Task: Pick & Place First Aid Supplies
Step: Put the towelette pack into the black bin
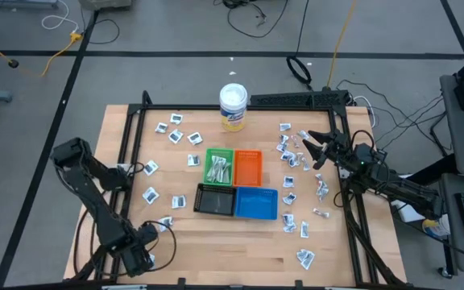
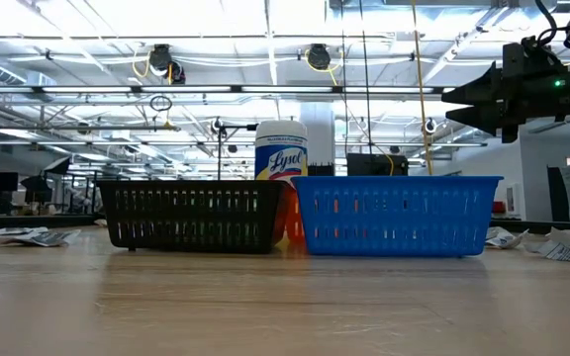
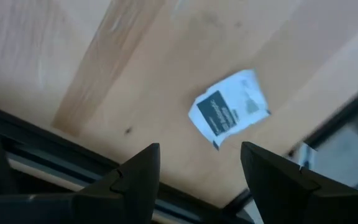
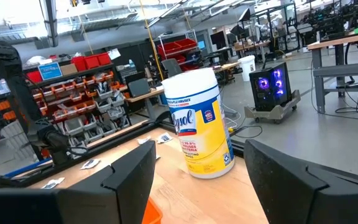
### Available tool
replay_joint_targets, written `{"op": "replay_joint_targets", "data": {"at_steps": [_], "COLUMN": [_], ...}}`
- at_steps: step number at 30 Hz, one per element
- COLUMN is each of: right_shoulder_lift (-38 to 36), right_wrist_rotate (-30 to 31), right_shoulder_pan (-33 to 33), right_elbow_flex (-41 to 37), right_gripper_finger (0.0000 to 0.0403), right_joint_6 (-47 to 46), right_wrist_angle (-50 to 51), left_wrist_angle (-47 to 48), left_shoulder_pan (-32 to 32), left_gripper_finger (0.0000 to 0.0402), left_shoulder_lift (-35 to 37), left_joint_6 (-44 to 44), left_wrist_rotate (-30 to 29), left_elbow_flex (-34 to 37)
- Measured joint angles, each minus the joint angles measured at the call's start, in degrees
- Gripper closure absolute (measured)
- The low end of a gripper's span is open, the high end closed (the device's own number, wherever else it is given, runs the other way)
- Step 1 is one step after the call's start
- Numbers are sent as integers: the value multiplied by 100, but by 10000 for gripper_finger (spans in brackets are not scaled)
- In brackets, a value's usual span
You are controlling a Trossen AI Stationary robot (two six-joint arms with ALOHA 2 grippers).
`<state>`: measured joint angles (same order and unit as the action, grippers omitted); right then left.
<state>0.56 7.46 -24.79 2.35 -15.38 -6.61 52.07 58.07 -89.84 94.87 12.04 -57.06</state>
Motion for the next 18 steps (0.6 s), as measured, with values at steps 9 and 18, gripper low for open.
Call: {"op": "replay_joint_targets", "data": {"at_steps": [9, 18], "right_shoulder_lift": [0, 0], "right_wrist_rotate": [0, -2], "right_shoulder_pan": [0, 0], "right_elbow_flex": [2, 2], "right_gripper_finger": [161, 160], "right_joint_6": [0, 0], "right_wrist_angle": [0, 0], "left_wrist_angle": [-662, -719], "left_shoulder_pan": [59, 57], "left_gripper_finger": [172, 190], "left_shoulder_lift": [-670, -1068], "left_joint_6": [298, 266], "left_wrist_rotate": [-30, 51], "left_elbow_flex": [-2, -17]}}
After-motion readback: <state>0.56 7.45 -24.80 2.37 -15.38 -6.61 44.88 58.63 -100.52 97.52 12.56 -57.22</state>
